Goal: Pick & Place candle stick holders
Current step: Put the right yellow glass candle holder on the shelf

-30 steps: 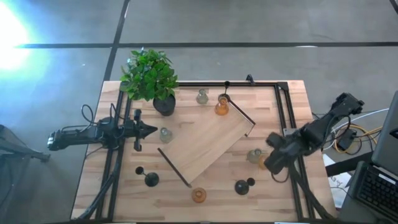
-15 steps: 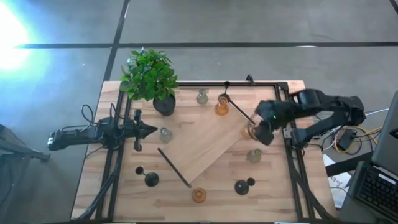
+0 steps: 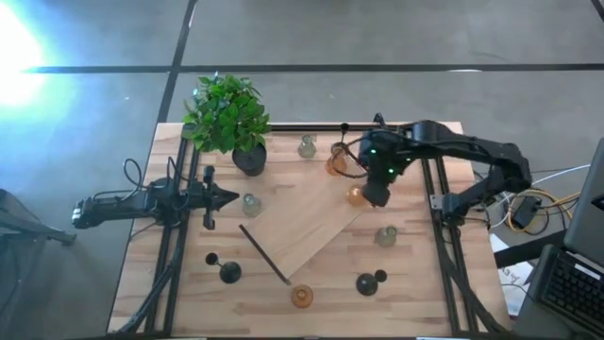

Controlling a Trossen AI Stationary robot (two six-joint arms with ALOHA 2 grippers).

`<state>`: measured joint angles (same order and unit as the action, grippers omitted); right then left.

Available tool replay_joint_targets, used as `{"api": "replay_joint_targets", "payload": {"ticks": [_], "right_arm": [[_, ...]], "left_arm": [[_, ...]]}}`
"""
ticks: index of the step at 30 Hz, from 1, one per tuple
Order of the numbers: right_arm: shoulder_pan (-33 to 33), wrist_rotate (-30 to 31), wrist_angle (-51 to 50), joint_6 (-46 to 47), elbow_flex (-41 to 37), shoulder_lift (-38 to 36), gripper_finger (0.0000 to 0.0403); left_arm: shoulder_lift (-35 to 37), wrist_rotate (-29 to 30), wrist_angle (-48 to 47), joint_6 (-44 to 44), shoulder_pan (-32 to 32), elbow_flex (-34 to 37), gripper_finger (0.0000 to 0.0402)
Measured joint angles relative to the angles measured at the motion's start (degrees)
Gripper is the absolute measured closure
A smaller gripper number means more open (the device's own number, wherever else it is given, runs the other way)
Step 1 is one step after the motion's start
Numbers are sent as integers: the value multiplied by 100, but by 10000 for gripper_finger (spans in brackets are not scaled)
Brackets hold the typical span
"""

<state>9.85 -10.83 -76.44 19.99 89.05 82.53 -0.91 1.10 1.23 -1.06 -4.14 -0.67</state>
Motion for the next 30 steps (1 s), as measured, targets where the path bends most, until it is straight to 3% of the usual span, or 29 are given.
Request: {"api": "replay_joint_targets", "payload": {"ticks": [18,30], "right_arm": [[563,-217,-741,-718,1694,1523,392],[559,-324,-895,-824,1848,1706,392]], "left_arm": [[0,-1,0,0,1,0,383],[0,0,0,0,0,0,383]]}}
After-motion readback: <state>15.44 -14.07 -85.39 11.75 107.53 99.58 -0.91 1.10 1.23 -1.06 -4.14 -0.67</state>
